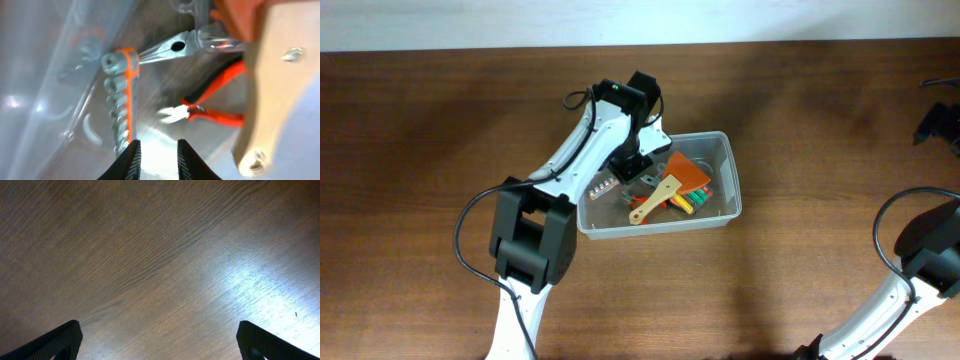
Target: Pack container
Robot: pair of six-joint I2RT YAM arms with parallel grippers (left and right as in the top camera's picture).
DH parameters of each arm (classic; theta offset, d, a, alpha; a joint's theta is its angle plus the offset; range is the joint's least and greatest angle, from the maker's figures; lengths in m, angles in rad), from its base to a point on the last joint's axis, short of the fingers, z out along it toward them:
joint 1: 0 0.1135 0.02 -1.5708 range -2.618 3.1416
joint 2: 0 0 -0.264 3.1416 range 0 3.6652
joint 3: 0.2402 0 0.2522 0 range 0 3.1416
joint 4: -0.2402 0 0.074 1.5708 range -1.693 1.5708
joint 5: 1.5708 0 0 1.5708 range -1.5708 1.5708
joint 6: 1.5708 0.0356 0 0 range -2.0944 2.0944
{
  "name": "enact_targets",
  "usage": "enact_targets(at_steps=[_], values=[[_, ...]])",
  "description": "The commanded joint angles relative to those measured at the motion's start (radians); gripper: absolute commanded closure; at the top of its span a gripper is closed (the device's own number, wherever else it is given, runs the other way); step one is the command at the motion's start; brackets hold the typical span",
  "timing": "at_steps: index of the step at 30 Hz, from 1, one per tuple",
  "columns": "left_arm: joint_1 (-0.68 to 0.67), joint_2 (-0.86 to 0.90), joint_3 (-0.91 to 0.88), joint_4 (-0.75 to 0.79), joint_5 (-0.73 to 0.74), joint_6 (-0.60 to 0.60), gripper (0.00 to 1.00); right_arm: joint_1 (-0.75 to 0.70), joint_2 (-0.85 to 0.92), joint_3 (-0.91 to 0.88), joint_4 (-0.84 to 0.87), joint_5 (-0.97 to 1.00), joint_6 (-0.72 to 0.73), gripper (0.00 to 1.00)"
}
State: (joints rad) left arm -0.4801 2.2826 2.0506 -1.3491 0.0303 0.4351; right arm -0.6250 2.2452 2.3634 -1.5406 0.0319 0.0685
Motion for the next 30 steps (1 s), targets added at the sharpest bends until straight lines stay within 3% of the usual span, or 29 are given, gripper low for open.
enact_targets(at_steps=[1, 4, 7, 10, 18, 30], values=[[0.001, -0.001, 0.164, -0.061, -0.001, -0.026, 0.71, 0.005, -0.016, 0.002, 0.0, -0.005, 0.004, 0.01], [0.003, -0.001, 0.294, -0.13, -0.016, -0.026, 0.58, 0.005, -0.016, 0.002, 0.0, -0.005, 0.004, 0.01], [0.007, -0.001, 0.395, -0.182, -0.07, -0.026, 0.15, 0.005, -0.016, 0.002, 0.0, -0.005, 0.004, 0.02], [0.021, -0.002, 0.471, -0.22, -0.119, -0.042, 0.01, 0.005, -0.016, 0.002, 0.0, -0.005, 0.004, 0.01], [0.131, -0.037, 0.639, -0.338, -0.217, -0.223, 0.01, 0.005, -0.016, 0.002, 0.0, -0.005, 0.004, 0.01], [0.446, -0.333, 0.641, -0.338, -0.168, -0.241, 0.01, 0.005, -0.016, 0.002, 0.0, -0.005, 0.004, 0.01]])
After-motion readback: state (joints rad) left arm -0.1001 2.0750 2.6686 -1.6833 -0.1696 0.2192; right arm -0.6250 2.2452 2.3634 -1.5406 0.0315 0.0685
